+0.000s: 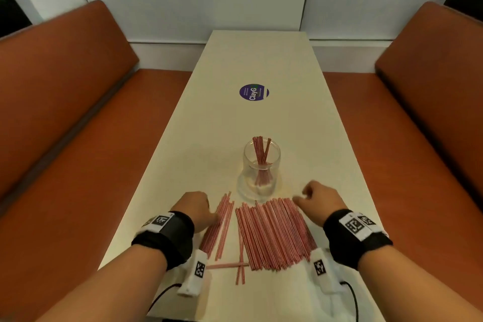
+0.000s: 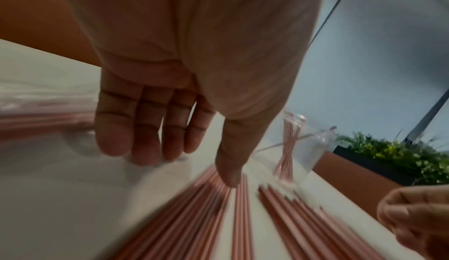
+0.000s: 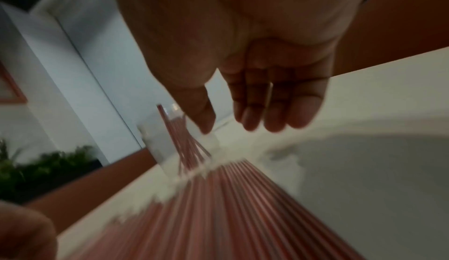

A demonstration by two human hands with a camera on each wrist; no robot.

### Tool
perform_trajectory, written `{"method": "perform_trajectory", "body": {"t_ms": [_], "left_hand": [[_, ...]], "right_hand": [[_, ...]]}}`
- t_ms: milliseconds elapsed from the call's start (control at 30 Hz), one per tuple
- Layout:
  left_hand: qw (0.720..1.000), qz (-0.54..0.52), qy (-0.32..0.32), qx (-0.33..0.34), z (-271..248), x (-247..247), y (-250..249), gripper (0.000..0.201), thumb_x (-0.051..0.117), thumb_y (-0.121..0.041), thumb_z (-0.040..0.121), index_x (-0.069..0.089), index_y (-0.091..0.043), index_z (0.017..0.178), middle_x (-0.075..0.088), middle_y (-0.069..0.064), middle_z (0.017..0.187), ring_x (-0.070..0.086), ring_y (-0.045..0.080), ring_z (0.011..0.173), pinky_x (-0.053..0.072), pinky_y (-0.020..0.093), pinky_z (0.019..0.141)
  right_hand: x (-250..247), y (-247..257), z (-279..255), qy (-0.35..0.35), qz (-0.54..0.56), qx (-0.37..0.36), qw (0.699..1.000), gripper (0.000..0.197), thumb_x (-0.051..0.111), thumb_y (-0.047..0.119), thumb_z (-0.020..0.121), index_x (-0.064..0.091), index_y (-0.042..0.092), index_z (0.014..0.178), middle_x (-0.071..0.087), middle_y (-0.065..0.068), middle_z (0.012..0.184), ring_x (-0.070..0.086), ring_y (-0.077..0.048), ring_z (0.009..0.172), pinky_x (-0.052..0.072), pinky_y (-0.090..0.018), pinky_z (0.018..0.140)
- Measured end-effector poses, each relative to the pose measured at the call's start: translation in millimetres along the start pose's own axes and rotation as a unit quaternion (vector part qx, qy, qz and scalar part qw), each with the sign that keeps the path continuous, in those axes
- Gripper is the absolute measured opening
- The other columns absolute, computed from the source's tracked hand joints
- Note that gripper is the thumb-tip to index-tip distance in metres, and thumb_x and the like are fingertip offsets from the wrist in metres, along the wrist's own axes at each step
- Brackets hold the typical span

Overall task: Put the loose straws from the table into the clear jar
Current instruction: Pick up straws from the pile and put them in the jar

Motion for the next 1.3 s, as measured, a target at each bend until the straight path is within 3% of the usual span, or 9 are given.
{"method": "perform_trajectory", "body": {"t_ms": [133,233,333,700,900,1000,1067,1167,1300], "left_hand": [[0.999,0.013,-0.017,-0.037,-9.2,18.1,-4.1,0.044,0.073,-0.056,0.071,0.062,-0.013,0.075,0.061,-0.001,0.068,0.058,0.015,0.060,0.038,0.024,0.050],[0.998,0.034,-0.030,-0.036,-11.7,21.8,-13.1,0.038,0.070,-0.048,0.077,0.064,-0.010,0.078,0.063,0.001,0.071,0.063,0.019,0.067,0.040,0.024,0.056],[0.997,0.041,-0.038,-0.046,-9.2,21.6,-15.8,0.033,0.058,-0.039,0.089,0.067,-0.008,0.087,0.070,0.009,0.091,0.066,0.026,0.085,0.040,0.026,0.067],[0.998,0.035,-0.045,-0.040,0.8,24.8,-8.4,0.021,0.048,-0.012,0.090,0.060,-0.007,0.074,0.068,0.013,0.088,0.059,0.027,0.072,0.042,0.027,0.059],[0.998,0.004,-0.046,-0.035,2.1,17.7,-3.6,0.027,0.043,-0.021,0.098,0.062,-0.004,0.107,0.066,0.013,0.111,0.062,0.028,0.101,0.041,0.027,0.073],[0.996,-0.061,-0.071,-0.008,2.5,8.0,-3.8,0.024,0.043,-0.019,0.099,0.056,-0.004,0.110,0.063,0.014,0.113,0.060,0.029,0.103,0.047,0.029,0.080],[0.981,-0.176,-0.083,0.009,3.1,1.0,-3.6,0.019,0.041,-0.017,0.099,0.053,-0.005,0.108,0.061,0.012,0.106,0.063,0.026,0.089,0.053,0.032,0.072],[0.927,-0.365,-0.086,0.021,1.7,-12.8,-12.2,0.016,0.035,-0.015,0.101,0.049,-0.008,0.097,0.051,0.007,0.083,0.049,0.018,0.061,0.042,0.027,0.054],[0.847,-0.517,-0.098,0.070,12.0,-50.4,-51.2,0.018,0.035,-0.019,0.101,0.051,-0.013,0.093,0.045,0.003,0.073,0.037,0.014,0.056,0.036,0.028,0.051]], "right_hand": [[26.3,-16.9,-18.3,0.066,-0.048,0.034,0.996,0.054,0.068,0.062,0.071,0.056,0.016,0.097,0.062,-0.001,0.090,0.059,-0.018,0.080,0.047,-0.028,0.066],[30.7,-10.9,-23.7,0.066,-0.050,0.030,0.996,0.052,0.074,0.057,0.069,0.059,0.014,0.095,0.065,-0.004,0.091,0.062,-0.020,0.083,0.050,-0.030,0.069],[30.0,-6.4,-24.7,0.058,-0.043,0.020,0.997,0.035,0.072,0.040,0.078,0.064,0.009,0.092,0.069,-0.008,0.094,0.065,-0.024,0.087,0.052,-0.031,0.072],[32.7,-7.8,-20.3,0.039,-0.055,0.021,0.998,0.022,0.051,0.019,0.088,0.068,0.009,0.098,0.069,-0.009,0.101,0.065,-0.026,0.093,0.052,-0.031,0.079],[37.5,-8.3,-15.0,0.057,-0.068,0.021,0.996,0.026,0.044,0.018,0.094,0.064,0.008,0.105,0.067,-0.011,0.105,0.064,-0.026,0.094,0.048,-0.030,0.075],[37.3,-9.3,-12.5,0.066,-0.073,0.019,0.995,0.026,0.041,0.018,0.097,0.060,0.006,0.110,0.066,-0.012,0.109,0.060,-0.025,0.087,0.043,-0.027,0.070],[33.2,-10.6,-10.7,0.059,-0.068,0.019,0.996,0.023,0.042,0.014,0.096,0.056,0.006,0.113,0.062,-0.013,0.114,0.060,-0.026,0.092,0.042,-0.027,0.071],[24.1,-11.9,-8.6,0.042,-0.026,0.016,0.999,0.023,0.040,0.008,0.095,0.052,0.005,0.114,0.058,-0.015,0.118,0.059,-0.029,0.103,0.043,-0.028,0.076],[12.0,-5.1,-9.8,0.013,0.095,0.009,0.995,0.028,0.031,0.013,0.099,0.050,0.001,0.116,0.058,-0.016,0.116,0.057,-0.030,0.100,0.045,-0.035,0.086]]}}
Point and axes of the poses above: each hand's wrist, its own z-axis towards the middle knuckle, its own x-axis out of the palm, y = z × x, the point moved 6 cm from there along z, towards the middle knuckle
